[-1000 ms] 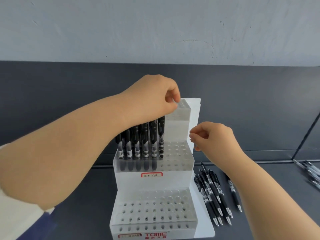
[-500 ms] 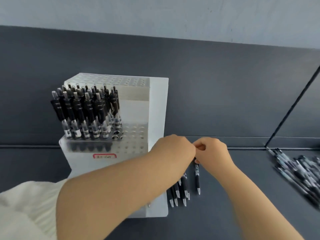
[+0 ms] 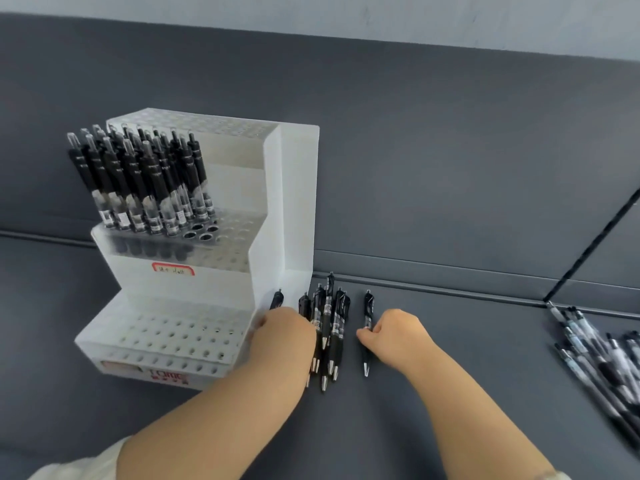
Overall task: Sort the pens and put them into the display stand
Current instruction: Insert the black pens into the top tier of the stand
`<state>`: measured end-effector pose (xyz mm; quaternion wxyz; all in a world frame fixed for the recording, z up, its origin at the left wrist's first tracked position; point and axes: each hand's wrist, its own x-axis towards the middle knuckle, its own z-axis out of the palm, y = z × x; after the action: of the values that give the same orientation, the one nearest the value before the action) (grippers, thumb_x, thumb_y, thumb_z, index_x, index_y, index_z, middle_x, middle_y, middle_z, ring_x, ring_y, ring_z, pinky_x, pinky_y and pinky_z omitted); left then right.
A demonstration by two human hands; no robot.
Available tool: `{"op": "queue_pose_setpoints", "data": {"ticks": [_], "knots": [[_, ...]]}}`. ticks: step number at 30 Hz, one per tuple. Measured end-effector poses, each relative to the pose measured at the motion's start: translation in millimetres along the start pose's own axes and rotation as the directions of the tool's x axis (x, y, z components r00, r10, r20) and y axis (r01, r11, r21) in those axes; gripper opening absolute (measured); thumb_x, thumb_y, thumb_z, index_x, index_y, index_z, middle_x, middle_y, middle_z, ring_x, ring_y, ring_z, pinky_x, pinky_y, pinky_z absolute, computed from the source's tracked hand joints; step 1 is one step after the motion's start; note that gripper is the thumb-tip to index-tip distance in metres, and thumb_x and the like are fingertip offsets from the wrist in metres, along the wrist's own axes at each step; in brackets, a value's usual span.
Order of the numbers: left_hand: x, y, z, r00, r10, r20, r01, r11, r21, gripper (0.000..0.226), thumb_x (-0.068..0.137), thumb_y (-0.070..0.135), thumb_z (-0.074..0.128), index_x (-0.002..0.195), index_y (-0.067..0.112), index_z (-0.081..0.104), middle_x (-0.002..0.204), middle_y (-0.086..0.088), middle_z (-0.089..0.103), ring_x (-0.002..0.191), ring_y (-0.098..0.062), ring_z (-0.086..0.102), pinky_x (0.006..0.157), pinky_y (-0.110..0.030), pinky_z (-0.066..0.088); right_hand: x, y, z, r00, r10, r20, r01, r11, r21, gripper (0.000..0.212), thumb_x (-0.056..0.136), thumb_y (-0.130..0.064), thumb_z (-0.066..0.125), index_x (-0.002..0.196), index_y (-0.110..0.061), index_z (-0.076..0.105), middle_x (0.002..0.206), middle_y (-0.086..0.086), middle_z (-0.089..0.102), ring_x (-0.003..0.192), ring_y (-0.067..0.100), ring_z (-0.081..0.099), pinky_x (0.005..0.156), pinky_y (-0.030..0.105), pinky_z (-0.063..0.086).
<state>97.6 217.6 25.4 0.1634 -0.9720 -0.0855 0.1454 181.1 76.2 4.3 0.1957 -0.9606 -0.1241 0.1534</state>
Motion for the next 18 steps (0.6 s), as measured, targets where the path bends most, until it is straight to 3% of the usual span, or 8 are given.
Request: {"op": "queue_pose_setpoints", "data": {"ticks": [2, 5, 7, 14, 18], "knots": [[3.8, 2.6, 2.6, 0.998, -0.049, -0.030, 0.049, 0.999, 0.010, 0.048, 0.068, -0.014, 0.031, 0.104, 0.005, 0.058, 0.100, -0.008, 0.056, 0.080, -0.022, 0.053, 0.056, -0.028, 0.037, 2.3, 0.8, -3.3, 1.000, -0.011, 0.024, 0.012, 1.000, -0.029, 0.044, 0.084, -0.030, 0.055, 0.055, -0.015, 0.026, 0.050, 0.001, 0.029, 0.047, 0.018, 0.029, 0.043, 0.026, 0.022], [12.2, 11.3, 1.9, 0.987, -0.154, -0.055, 0.151, 0.987, -0.060, 0.037, 0.084, -0.008, 0.044, 0.120, -0.001, 0.052, 0.120, -0.016, 0.052, 0.108, -0.029, 0.052, 0.087, -0.035, 0.044, 3.9, 2.0, -4.8, 0.998, -0.032, 0.045, 0.035, 0.997, -0.063, 0.042, 0.083, -0.029, 0.054, 0.055, -0.014, 0.027, 0.050, 0.002, 0.030, 0.046, 0.018, 0.029, 0.042, 0.026, 0.022], [15.6, 15.0, -0.5, 0.972, -0.235, -0.025, 0.231, 0.966, -0.115, 0.038, 0.088, -0.004, 0.045, 0.126, -0.005, 0.046, 0.125, -0.019, 0.048, 0.114, -0.031, 0.048, 0.093, -0.034, 0.042, 4.0, 3.0, -5.0, 0.997, -0.047, 0.053, 0.050, 0.996, -0.075, 0.041, 0.083, -0.029, 0.054, 0.054, -0.014, 0.028, 0.050, 0.002, 0.030, 0.046, 0.018, 0.028, 0.042, 0.026, 0.022], [28.1, 13.6, -12.9, 0.944, -0.305, 0.124, 0.329, 0.880, -0.343, 0.041, 0.085, -0.006, 0.045, 0.123, 0.006, 0.056, 0.127, -0.014, 0.048, 0.118, -0.031, 0.046, 0.091, -0.034, 0.046, 3.7, 6.3, -4.9, 0.995, -0.063, 0.076, 0.069, 0.995, -0.074, 0.039, 0.082, -0.028, 0.053, 0.054, -0.013, 0.031, 0.050, 0.002, 0.035, 0.046, 0.019, 0.033, 0.043, 0.025, 0.025], [27.6, 12.1, -14.2, 0.935, -0.336, 0.114, 0.353, 0.849, -0.394, 0.039, 0.085, -0.006, 0.045, 0.121, 0.005, 0.056, 0.125, -0.013, 0.049, 0.116, -0.028, 0.048, 0.088, -0.032, 0.047, 0.9, 6.5, -7.6, 0.995, -0.055, 0.081, 0.056, 0.998, -0.012, 0.039, 0.082, -0.027, 0.052, 0.054, -0.013, 0.029, 0.050, 0.002, 0.033, 0.046, 0.019, 0.031, 0.043, 0.024, 0.023]]}}
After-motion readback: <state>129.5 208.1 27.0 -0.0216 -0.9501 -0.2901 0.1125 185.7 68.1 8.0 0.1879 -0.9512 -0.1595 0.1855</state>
